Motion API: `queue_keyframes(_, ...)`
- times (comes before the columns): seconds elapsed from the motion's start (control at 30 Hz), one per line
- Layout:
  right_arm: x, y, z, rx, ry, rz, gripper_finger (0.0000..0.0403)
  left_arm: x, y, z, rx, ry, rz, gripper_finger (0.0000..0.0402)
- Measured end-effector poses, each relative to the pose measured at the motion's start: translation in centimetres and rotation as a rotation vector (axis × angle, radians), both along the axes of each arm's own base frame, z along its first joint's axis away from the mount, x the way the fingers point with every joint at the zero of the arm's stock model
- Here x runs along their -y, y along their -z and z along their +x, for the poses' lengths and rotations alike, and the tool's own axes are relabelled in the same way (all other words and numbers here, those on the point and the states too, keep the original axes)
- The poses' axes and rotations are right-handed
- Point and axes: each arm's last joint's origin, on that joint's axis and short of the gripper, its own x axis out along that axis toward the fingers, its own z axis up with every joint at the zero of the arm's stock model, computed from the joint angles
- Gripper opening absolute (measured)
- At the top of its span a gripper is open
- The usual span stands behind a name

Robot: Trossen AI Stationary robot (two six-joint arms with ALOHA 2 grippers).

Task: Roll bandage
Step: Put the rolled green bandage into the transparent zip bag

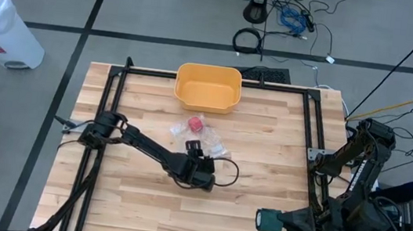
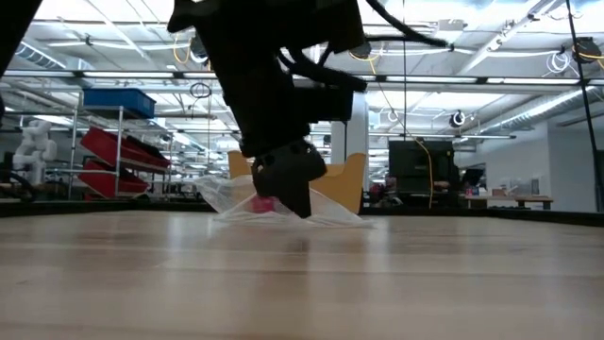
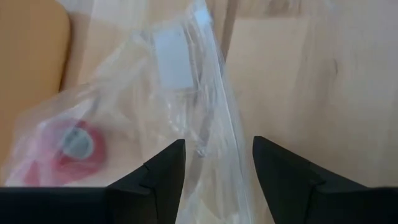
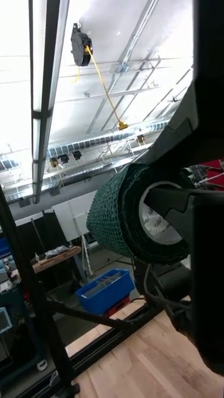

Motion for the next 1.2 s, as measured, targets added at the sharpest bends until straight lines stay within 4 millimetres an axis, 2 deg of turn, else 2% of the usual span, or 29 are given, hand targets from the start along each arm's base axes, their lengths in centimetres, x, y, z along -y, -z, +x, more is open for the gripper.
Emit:
queue_keyframes(0.3, 0.0, 0.0, 0.0, -0.002, 0.002, 0.0, 0.0038, -0.1, 1.4, 0.2, -0.03, 0.009, 0.059, 0.0194)
queue_keyframes(1.2, 0.0, 0.0, 0.0, -0.002, 0.002, 0.0, 0.0038, 0.0, 1.0, 0.0, -0.026, -0.025, 0.134, 0.0194)
